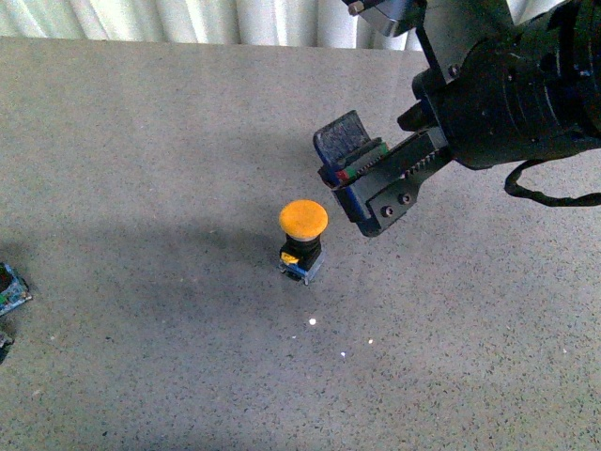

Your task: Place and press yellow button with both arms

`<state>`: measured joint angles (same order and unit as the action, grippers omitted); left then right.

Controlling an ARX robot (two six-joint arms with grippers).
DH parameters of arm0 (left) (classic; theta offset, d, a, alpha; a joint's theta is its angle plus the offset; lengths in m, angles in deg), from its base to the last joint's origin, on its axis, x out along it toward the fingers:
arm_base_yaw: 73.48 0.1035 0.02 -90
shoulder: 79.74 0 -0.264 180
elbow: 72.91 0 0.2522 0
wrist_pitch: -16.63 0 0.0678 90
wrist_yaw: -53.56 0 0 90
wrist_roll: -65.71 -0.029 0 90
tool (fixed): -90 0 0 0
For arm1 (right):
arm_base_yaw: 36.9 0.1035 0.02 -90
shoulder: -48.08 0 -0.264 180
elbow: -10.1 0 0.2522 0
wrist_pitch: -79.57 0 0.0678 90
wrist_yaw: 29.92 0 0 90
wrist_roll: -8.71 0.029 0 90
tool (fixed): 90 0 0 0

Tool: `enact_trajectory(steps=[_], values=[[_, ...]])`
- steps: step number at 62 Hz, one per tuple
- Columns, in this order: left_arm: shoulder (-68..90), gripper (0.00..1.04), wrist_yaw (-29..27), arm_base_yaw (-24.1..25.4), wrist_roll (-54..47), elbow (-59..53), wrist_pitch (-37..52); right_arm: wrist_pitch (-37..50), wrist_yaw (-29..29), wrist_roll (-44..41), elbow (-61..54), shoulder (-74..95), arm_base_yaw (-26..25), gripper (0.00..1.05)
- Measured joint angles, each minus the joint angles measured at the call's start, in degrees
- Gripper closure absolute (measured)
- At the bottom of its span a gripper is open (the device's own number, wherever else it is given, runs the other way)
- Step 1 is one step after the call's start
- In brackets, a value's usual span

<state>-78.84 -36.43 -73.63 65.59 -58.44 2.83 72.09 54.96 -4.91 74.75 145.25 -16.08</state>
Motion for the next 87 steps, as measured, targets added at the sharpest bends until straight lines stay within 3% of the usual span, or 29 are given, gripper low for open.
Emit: enact_trajectory(steps=[12,24,30,41,57,87], values=[[0.0,0.09,0.0,0.0,0.0,0.0,0.0,-1.81,-0.42,1.38,1.99,3.13,0.79,0.31],[0.0,0.09,-0.02,0.0,0.0,0.0,0.0,-2.34,-0.31,2.05,3.39,4.55,1.68,0.62],[0.0,0.09,-0.02,0.0,0.0,0.0,0.0,-2.64,-0.46,2.45,3.67,4.74,2.27,0.55],[0.0,0.09,-0.02,0.0,0.0,0.0,0.02,-3.17,-0.74,2.51,3.69,5.57,3.45,0.65],[0.0,0.09,-0.02,0.0,0.0,0.0,0.0,-3.54,-0.9,2.43,3.69,5.99,4.15,1.04],[0.0,0.09,0.0,0.0,0.0,0.0,0.02,-3.74,-0.85,2.71,3.69,6.54,4.98,1.03]])
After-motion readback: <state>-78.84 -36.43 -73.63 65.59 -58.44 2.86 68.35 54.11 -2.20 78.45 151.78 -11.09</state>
